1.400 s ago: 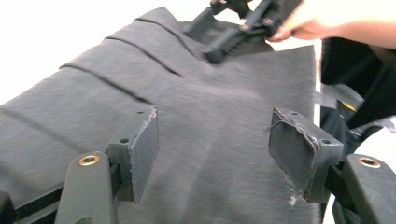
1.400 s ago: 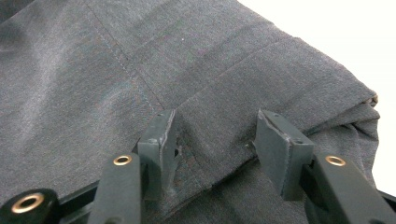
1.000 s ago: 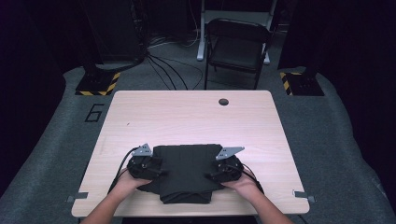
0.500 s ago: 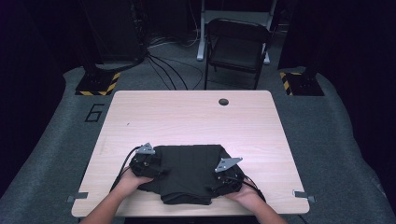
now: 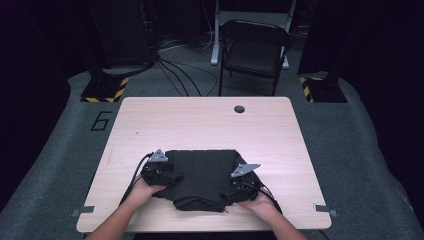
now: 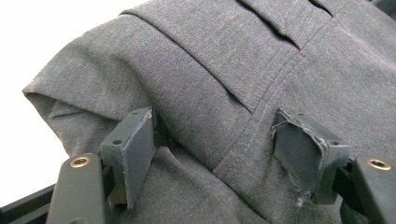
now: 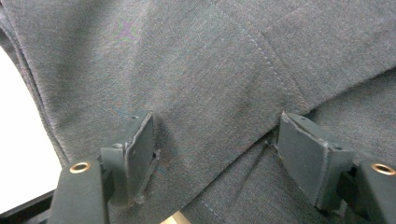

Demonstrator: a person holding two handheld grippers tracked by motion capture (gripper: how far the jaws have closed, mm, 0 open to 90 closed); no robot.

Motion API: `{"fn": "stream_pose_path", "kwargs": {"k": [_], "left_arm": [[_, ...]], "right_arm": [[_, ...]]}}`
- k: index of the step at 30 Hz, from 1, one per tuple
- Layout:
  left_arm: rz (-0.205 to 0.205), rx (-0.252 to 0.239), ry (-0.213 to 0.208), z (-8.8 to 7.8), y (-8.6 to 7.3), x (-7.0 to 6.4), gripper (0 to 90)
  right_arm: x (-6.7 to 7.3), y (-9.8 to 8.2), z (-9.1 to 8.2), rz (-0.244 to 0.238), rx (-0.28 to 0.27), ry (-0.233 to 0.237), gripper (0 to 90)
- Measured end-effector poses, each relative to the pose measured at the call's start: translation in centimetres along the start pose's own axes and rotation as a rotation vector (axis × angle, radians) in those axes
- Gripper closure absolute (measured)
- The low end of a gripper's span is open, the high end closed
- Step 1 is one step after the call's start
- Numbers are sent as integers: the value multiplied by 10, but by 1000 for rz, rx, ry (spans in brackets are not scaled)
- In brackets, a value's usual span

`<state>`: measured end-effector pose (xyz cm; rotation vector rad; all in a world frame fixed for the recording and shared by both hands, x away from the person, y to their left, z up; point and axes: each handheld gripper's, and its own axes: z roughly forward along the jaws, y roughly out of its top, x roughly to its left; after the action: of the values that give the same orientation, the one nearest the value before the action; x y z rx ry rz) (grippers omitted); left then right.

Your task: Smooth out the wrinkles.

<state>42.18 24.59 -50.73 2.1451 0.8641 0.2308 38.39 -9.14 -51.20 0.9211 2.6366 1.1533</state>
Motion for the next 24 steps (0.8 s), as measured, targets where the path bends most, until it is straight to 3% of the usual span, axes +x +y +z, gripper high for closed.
{"fn": "stream_pose_path", "kwargs": {"k": [3,7,11,16,18,20,24], "left_arm": [[-20,-21,-9,-7,3,-4,318],[-27,-66,-66,-25,8,-15,308],[15,-69,-98,-32,7,-29,294],[54,-42,-163,-32,-4,-38,267],[79,-21,-139,-31,-10,-39,269],[73,-11,-111,-29,-15,-34,268],[64,25,-78,-26,-21,-26,270]], "right_arm": [[3,2,-2,0,2,-4,279],[8,3,-10,-20,-27,9,280],[14,4,-16,-63,-34,16,283],[11,3,-19,-53,-47,26,274],[10,2,-17,-59,-36,36,273],[10,2,-16,-74,-28,33,273],[8,2,-17,-58,-33,24,273]]}}
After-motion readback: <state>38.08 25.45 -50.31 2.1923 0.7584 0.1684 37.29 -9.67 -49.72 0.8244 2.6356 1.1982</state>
